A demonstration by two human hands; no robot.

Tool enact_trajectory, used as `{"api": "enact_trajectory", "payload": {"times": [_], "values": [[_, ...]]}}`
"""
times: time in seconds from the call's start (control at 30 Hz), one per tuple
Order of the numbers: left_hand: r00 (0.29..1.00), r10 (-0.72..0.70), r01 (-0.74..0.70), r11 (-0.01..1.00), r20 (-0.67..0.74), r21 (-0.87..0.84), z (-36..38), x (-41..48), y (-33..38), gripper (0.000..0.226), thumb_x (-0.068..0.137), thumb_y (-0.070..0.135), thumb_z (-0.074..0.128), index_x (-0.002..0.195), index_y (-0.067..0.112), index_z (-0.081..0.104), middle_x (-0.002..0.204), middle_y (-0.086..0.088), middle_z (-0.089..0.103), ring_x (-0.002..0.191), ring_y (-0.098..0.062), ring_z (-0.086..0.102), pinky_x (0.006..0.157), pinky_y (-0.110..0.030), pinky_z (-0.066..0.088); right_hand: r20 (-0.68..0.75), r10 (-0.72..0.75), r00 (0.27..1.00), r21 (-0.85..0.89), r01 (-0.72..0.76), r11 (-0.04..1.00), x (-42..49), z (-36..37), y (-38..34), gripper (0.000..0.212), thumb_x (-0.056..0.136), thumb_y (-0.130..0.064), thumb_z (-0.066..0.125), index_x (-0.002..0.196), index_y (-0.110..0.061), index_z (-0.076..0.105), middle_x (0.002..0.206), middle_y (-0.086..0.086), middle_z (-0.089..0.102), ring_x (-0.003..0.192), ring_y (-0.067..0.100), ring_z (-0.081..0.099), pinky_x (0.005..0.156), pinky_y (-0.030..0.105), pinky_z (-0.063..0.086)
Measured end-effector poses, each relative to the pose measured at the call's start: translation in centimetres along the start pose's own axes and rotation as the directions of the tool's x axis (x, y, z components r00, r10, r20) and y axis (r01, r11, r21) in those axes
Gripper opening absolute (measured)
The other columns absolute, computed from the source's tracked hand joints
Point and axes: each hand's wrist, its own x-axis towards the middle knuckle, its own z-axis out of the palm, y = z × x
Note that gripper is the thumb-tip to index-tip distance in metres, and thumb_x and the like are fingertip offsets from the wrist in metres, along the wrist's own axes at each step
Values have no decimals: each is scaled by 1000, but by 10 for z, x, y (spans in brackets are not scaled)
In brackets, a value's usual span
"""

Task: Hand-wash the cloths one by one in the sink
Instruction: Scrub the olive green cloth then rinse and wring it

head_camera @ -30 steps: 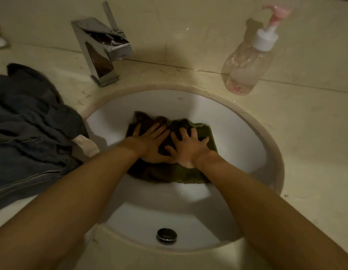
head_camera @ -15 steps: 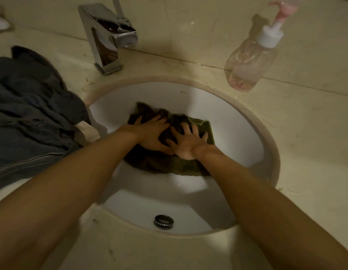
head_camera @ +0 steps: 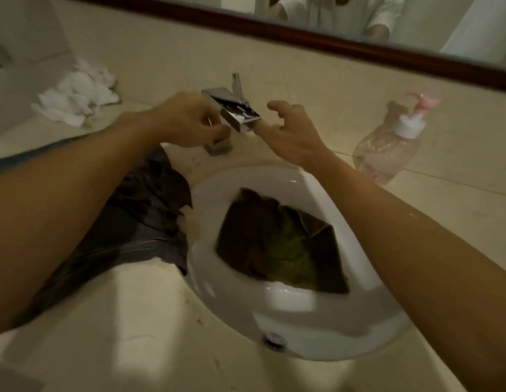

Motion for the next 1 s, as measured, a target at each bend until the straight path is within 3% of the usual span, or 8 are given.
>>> {"api": "enact_trajectory", "payload": {"times": [0.07,0.1,0.17,0.23,0.37,0.53,0.73,1.0], "values": [[991,-30,29,1000,-128,-11,-19,4,-10,38,98,53,52,102,19,68,89,-1,63,76,-17,53,63,-32,38,88,-8,996,101,-1,995,10,-9,-15,52,101,-36,58,148,-15,52,147,11,49,133,29,52,113,44,44],[985,-49,43,998,-163,-39,-24,7,-14,42,97,57,51,108,19,65,93,-1,62,82,-19,55,67,-33,41,106,-8,994,196,-13,981,15,-14,-22,43,102,-32,56,141,-14,57,139,9,57,129,31,55,112,54,44],[981,-66,51,995,-180,-85,-29,14,-20,56,91,68,51,121,21,59,110,-1,63,102,-20,57,83,-39,48,102,-11,995,318,-22,948,29,-19,-31,30,103,-33,55,129,-21,63,120,-5,62,114,19,60,103,49,50],[988,-61,48,995,-142,-91,-27,26,-23,69,87,74,51,134,25,52,129,-3,60,115,-21,55,93,-40,47,66,-85,994,148,75,986,47,-19,-36,33,103,-38,57,133,-25,59,117,-8,61,107,13,59,96,38,52],[997,-76,74,994,-28,-78,-23,49,-25,78,87,73,51,151,32,34,152,-3,45,133,-27,46,103,-42,40,122,-136,983,-253,164,954,83,-9,-36,72,96,-57,62,156,-24,39,150,5,51,132,23,51,111,41,44],[998,-65,67,993,17,-94,-23,58,-31,91,83,76,49,157,29,24,158,-4,38,137,-29,43,106,-43,37,233,-132,963,-357,211,910,105,-13,-28,77,92,-73,54,159,-41,31,161,10,32,145,30,36,121,47,32],[997,-59,64,990,43,-123,-22,62,-35,100,74,79,49,158,30,22,160,-4,34,142,-28,38,109,-43,35,209,-117,971,-565,217,796,109,-16,-30,83,83,-91,38,156,-54,23,157,12,29,138,41,43,111,52,39],[999,-36,41,991,38,-129,-17,63,-25,93,85,71,45,160,24,17,163,-5,29,146,-28,32,114,-43,28,220,-37,975,-630,171,758,112,-18,-34,92,86,-88,35,161,-36,23,163,15,31,145,40,37,112,52,35]]}}
